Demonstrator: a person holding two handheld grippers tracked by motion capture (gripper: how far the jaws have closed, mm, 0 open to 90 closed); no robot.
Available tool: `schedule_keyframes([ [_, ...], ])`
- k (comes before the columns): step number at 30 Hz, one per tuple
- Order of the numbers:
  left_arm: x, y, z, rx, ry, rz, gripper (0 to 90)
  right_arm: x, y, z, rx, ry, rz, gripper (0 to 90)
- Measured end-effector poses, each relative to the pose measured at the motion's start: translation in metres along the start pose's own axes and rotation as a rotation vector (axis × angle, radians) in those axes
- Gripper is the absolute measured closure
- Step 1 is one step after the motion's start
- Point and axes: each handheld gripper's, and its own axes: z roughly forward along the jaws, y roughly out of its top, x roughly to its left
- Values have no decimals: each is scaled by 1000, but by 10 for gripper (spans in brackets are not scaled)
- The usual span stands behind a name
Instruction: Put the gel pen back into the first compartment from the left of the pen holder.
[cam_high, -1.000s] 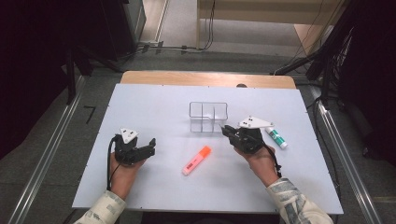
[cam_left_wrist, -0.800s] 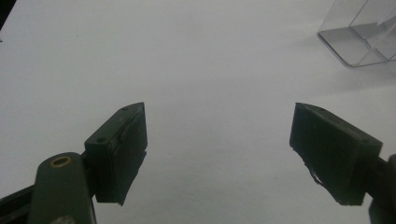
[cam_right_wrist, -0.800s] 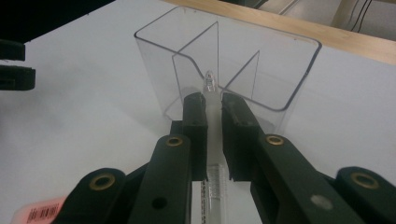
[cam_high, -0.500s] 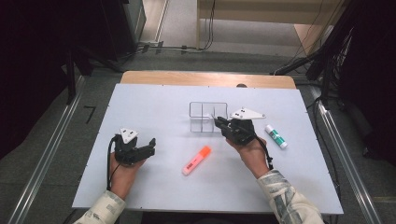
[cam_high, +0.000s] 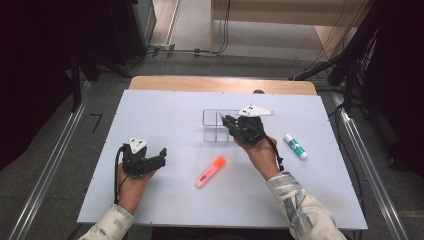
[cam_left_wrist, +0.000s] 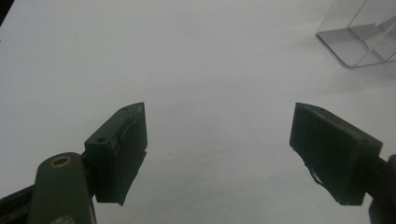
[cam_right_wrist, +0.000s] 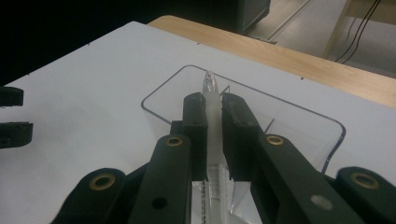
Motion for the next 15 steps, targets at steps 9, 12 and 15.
schedule_keyframes([
  [9,0,0,0,0,-3,-1,199,2,14,11,1,-3,-11,788],
  [12,0,0,0,-1,-5,-1,199,3,18,16,3,-5,-11,788],
  [15,1,0,0,-1,-6,-1,199,5,22,21,3,-2,-14,788],
])
